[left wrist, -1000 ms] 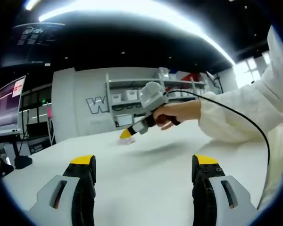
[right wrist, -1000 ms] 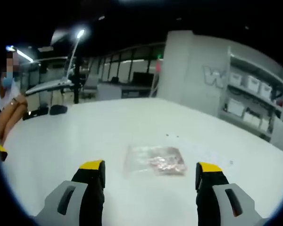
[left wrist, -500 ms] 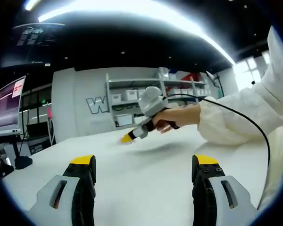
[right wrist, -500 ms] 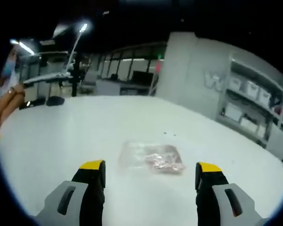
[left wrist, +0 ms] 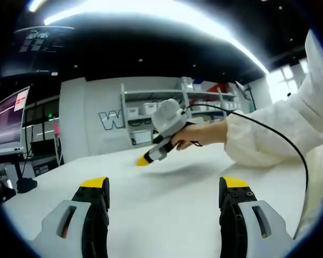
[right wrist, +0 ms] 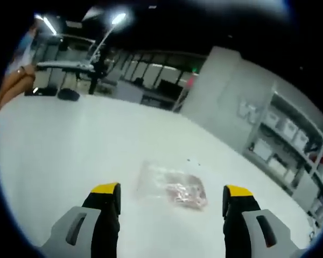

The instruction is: Open the resealable bag by pulling the two sides of the seal apart until the entire bag opening is separated and visibly accessible.

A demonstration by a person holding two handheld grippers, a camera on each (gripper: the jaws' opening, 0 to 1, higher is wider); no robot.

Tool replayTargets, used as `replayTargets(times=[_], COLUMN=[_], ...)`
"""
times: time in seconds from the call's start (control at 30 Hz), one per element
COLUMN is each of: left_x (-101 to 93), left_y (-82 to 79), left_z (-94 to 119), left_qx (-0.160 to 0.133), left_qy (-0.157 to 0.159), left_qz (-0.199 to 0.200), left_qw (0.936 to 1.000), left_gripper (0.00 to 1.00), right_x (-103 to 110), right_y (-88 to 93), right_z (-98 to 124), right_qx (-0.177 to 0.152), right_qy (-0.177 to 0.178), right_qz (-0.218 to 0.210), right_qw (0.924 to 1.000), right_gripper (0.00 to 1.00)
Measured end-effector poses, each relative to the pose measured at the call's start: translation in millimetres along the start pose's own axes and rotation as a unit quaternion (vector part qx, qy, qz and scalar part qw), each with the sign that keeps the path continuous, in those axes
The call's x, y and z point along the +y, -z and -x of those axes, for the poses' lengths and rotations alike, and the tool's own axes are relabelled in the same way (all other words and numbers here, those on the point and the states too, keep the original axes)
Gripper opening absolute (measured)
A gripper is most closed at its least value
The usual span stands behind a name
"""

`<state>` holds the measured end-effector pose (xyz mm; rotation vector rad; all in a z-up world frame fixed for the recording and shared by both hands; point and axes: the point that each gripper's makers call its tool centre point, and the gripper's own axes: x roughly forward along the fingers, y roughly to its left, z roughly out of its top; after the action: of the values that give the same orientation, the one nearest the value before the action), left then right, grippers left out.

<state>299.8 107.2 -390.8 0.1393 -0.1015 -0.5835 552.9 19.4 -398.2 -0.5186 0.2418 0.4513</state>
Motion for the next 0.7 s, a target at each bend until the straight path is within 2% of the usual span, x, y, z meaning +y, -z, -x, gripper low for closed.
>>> replayTargets(times=[0.33,0.5,0.7], left_x=[0.1,0.6,0.1], left_y=[-0.5,-0.7,-0.9], left_z=[1,1,2], left_qx=[-0.002,-0.003,-0.004], left_qy=[0.002,0.002,0.002], left_qz=[0.005,0.007,0.008], left_qw=[1.0000,1.0000,1.0000], left_gripper=[0.82,0.82,0.82], right_x=[-2,3,3], right_y=[0.3,3.0,2.6], right_z=[-6,-13,-24], right_qx=[0.006,0.012,0.023], right_qy=[0.012,0.010,0.018], right_qz=[0.035,0.047,0.088], right_qw=[0.9993,0.9988,0.9957], right_gripper=[0.77,0.77,0.77])
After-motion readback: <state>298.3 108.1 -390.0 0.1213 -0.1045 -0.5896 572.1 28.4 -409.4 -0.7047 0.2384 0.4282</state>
